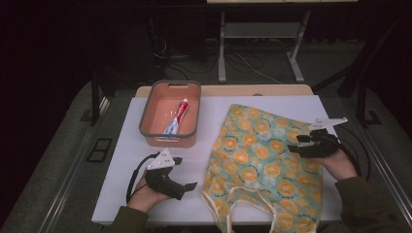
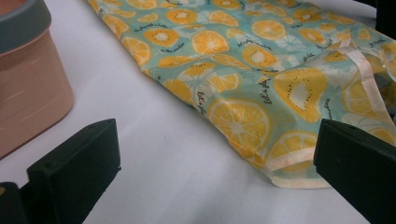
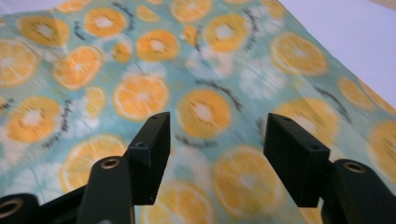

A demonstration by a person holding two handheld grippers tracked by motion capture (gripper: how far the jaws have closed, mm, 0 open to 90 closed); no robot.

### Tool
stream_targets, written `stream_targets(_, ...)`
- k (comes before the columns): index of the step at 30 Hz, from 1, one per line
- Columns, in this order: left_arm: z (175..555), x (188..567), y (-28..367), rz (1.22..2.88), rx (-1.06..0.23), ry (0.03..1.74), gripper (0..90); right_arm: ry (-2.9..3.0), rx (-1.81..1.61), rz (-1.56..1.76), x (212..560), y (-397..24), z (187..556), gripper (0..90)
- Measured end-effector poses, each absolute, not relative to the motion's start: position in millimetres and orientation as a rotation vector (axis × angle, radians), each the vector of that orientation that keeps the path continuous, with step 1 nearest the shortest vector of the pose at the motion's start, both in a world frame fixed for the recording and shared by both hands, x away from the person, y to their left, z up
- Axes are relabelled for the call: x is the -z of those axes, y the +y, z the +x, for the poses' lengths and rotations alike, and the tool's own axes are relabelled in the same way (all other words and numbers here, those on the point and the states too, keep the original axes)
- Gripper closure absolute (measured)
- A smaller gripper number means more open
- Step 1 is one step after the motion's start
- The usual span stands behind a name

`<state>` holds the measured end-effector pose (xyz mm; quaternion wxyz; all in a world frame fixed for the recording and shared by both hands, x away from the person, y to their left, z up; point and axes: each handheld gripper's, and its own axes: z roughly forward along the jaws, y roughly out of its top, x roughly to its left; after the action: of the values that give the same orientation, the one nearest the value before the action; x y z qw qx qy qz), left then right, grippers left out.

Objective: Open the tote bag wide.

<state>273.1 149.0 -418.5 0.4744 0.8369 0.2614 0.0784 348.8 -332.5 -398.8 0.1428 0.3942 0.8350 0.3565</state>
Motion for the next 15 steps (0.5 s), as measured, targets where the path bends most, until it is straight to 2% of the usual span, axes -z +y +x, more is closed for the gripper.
stream_targets(15,273.2,418.3,149.6,2.057,-0.205,0.638,0.0,2.58,-1.141,0.928,398.8,-232.8,368.2,35.9)
